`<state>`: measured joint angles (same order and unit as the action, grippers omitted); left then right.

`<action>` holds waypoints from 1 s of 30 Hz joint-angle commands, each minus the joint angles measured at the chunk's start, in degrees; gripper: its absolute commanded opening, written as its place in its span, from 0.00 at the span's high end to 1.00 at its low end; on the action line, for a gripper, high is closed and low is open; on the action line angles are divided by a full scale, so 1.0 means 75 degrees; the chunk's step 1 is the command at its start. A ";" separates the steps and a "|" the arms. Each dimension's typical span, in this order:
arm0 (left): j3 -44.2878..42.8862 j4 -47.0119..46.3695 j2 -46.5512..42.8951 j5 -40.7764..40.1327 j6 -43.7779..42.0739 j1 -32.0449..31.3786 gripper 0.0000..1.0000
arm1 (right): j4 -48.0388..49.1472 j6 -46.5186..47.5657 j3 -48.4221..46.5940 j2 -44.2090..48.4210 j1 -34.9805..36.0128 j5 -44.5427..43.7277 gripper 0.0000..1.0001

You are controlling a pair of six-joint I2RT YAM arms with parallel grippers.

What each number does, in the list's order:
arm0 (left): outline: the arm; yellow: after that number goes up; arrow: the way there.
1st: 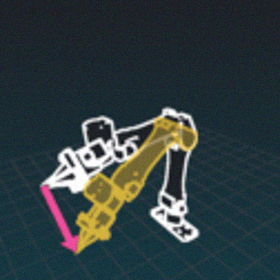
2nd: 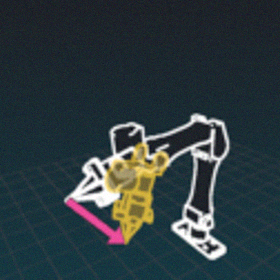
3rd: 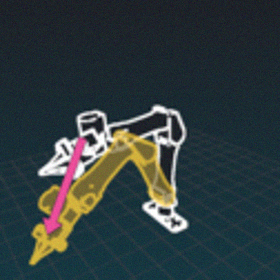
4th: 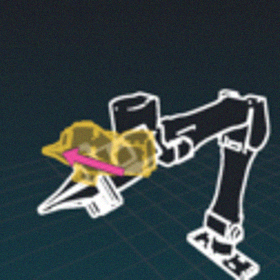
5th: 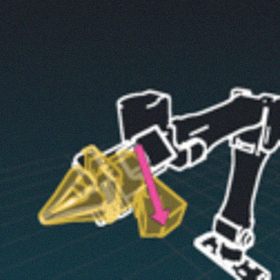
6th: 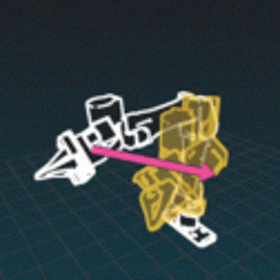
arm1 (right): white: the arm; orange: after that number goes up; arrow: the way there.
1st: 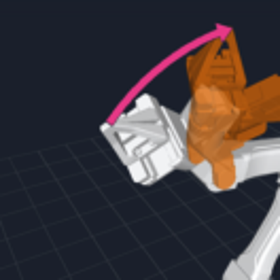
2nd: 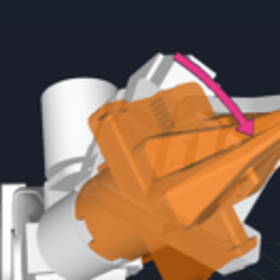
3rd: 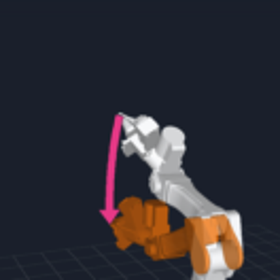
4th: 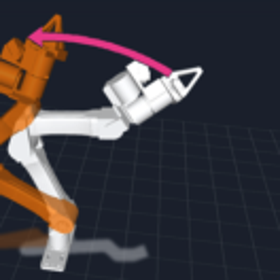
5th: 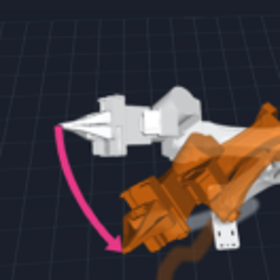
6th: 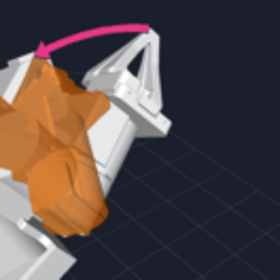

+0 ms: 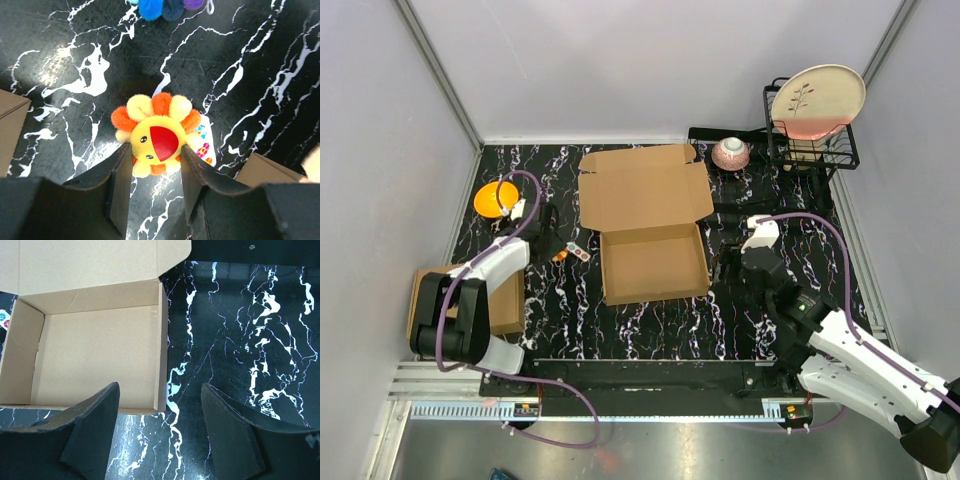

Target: Fold the paper box

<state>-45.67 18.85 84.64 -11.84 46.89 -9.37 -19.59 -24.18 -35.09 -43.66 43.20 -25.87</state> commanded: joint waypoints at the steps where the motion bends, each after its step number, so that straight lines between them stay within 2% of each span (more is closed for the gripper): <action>1: -0.0379 0.0415 -0.0819 -0.0156 -0.0206 0.0042 0.78 | 0.0339 0.0061 -0.0009 -0.0003 0.0064 0.0039 0.28; 9: -0.1023 0.1340 -0.2716 -0.0260 -0.0370 -0.0274 0.78 | 0.0363 0.0107 -0.0044 0.0009 0.0052 0.0004 0.28; 14: -0.2440 0.2055 -0.3188 -0.0858 -0.0452 -0.1398 0.77 | 0.0386 0.0108 -0.0149 -0.0073 0.0064 0.0050 0.28; 20: -0.3754 0.2385 -0.2626 -0.1421 -0.0323 -0.3214 0.76 | 0.0176 0.0189 -0.0360 0.0043 0.0064 -0.0125 0.28; 27: -0.3544 0.1893 -0.1033 -0.1317 0.0052 -0.4760 0.76 | -0.0328 0.0307 -0.0735 0.0442 0.0064 -0.0395 0.28; 30: -0.3462 0.1682 -0.0400 -0.1165 0.0169 -0.5020 0.76 | -0.0446 0.0307 -0.0712 0.0501 0.0064 -0.0477 0.28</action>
<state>-72.71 33.41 77.12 -20.84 46.39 -44.29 -21.39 -22.85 -38.09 -40.91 43.20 -26.89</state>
